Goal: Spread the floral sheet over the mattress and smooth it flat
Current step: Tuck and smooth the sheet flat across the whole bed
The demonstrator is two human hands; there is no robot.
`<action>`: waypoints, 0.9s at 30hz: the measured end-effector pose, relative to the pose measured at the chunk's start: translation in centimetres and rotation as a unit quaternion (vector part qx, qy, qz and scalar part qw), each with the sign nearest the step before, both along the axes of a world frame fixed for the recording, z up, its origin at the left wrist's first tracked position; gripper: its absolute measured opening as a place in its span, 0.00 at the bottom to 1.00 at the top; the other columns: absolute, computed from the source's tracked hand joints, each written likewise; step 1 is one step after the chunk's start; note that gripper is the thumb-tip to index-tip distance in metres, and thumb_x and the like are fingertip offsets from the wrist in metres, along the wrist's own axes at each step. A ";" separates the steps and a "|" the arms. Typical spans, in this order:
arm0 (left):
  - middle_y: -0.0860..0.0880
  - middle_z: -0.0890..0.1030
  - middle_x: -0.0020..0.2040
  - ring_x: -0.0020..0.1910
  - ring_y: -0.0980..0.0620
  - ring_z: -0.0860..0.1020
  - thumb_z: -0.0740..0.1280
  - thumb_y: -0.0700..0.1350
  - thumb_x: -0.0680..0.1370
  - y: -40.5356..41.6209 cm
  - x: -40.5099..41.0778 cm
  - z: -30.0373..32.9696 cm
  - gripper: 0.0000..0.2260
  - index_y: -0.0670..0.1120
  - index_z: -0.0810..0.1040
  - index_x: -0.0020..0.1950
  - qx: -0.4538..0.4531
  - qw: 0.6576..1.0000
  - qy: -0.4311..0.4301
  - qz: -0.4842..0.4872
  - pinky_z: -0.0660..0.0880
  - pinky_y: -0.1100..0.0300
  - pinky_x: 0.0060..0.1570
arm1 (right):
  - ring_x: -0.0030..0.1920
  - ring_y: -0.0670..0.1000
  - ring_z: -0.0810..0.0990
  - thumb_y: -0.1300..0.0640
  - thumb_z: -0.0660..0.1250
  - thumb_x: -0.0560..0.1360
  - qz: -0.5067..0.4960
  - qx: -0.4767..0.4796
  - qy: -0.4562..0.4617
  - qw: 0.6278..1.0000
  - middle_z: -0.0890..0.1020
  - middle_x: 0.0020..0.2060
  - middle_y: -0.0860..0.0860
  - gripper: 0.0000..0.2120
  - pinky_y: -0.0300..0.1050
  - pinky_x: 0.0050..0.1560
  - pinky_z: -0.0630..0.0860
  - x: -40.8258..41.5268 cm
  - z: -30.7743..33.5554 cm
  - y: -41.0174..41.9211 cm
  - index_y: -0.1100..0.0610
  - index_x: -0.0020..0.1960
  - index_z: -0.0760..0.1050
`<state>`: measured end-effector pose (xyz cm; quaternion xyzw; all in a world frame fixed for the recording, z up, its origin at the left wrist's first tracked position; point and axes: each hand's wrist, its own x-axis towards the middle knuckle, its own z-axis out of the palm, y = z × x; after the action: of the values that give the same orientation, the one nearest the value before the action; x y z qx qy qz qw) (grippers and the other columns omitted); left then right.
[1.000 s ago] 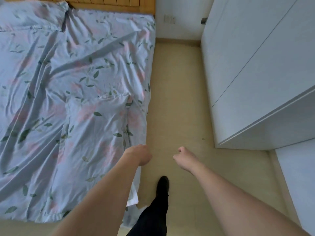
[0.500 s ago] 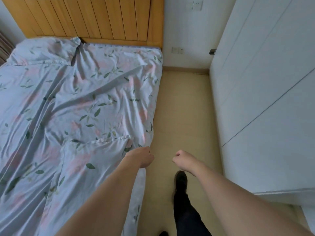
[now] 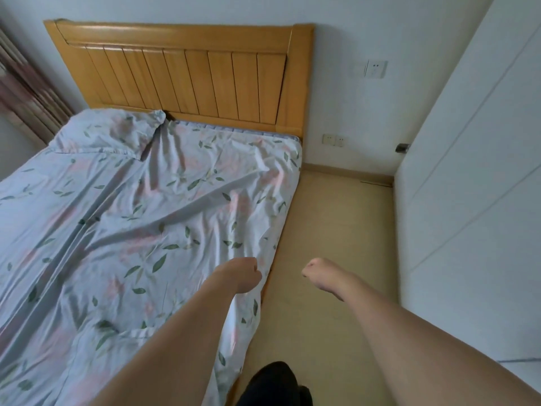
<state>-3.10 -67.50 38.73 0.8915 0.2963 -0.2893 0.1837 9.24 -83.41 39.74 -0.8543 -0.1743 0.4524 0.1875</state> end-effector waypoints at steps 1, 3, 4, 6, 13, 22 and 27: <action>0.48 0.76 0.60 0.55 0.47 0.75 0.53 0.51 0.80 1.0 1.5 0.0 0.15 0.47 0.71 0.62 0.006 1.000 0.007 0.000 0.73 0.54 0.56 | 0.58 0.59 0.76 0.59 0.57 0.79 -0.001 0.009 0.007 1.000 0.77 0.59 0.61 0.16 0.45 0.55 0.72 1.7 0.2 1.1 0.66 0.63 0.74; 0.47 0.76 0.59 0.55 0.47 0.75 0.53 0.51 0.80 3.1 5.0 -0.6 0.15 0.46 0.72 0.60 0.009 1.000 0.021 0.007 0.73 0.52 0.57 | 0.49 0.56 0.75 0.57 0.58 0.79 -0.015 0.030 0.034 0.999 0.78 0.53 0.59 0.14 0.44 0.49 0.70 5.6 0.1 3.2 0.63 0.60 0.74; 0.48 0.76 0.59 0.54 0.47 0.75 0.53 0.51 0.80 4.3 7.1 -0.9 0.15 0.46 0.72 0.60 0.008 1.000 0.027 0.011 0.73 0.52 0.57 | 0.43 0.54 0.74 0.56 0.58 0.79 -0.017 0.033 0.046 0.998 0.77 0.47 0.56 0.11 0.43 0.43 0.69 8.0 -0.1 4.5 0.61 0.57 0.73; 0.48 0.75 0.59 0.54 0.48 0.74 0.53 0.52 0.80 6.4 10.5 -1.7 0.15 0.46 0.71 0.61 0.001 0.999 0.041 0.019 0.72 0.53 0.56 | 0.33 0.50 0.66 0.56 0.58 0.79 -0.014 0.029 0.050 0.998 0.70 0.36 0.51 0.05 0.42 0.32 0.62 11.9 -0.4 6.7 0.57 0.51 0.69; 0.47 0.74 0.63 0.58 0.46 0.74 0.53 0.49 0.80 13.8 27.8 -4.1 0.17 0.45 0.69 0.67 -0.026 0.998 0.046 0.028 0.72 0.54 0.57 | 0.32 0.48 0.65 0.58 0.58 0.78 -0.032 0.026 0.041 0.998 0.68 0.36 0.50 0.05 0.41 0.31 0.59 28.2 -0.2 14.7 0.56 0.43 0.67; 0.45 0.69 0.70 0.67 0.42 0.69 0.54 0.48 0.80 20.6 50.2 -1.8 0.17 0.47 0.70 0.67 -0.014 1.000 0.007 -0.014 0.66 0.49 0.66 | 0.30 0.48 0.58 0.56 0.57 0.77 -0.066 0.007 0.029 0.997 0.62 0.33 0.48 0.12 0.41 0.29 0.55 48.7 0.5 22.7 0.51 0.36 0.60; 0.45 0.70 0.70 0.66 0.45 0.71 0.54 0.47 0.80 26.8 54.8 -3.4 0.20 0.46 0.67 0.71 -0.017 0.994 0.070 0.079 0.69 0.52 0.64 | 0.32 0.48 0.63 0.55 0.57 0.79 -0.012 0.032 0.052 0.998 0.65 0.33 0.49 0.11 0.41 0.30 0.58 57.7 -1.5 28.6 0.53 0.38 0.64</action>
<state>51.73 -40.69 35.32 0.8397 0.3725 -0.3409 0.2000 66.94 -54.85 38.26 -0.8252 -0.1682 0.4881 0.2291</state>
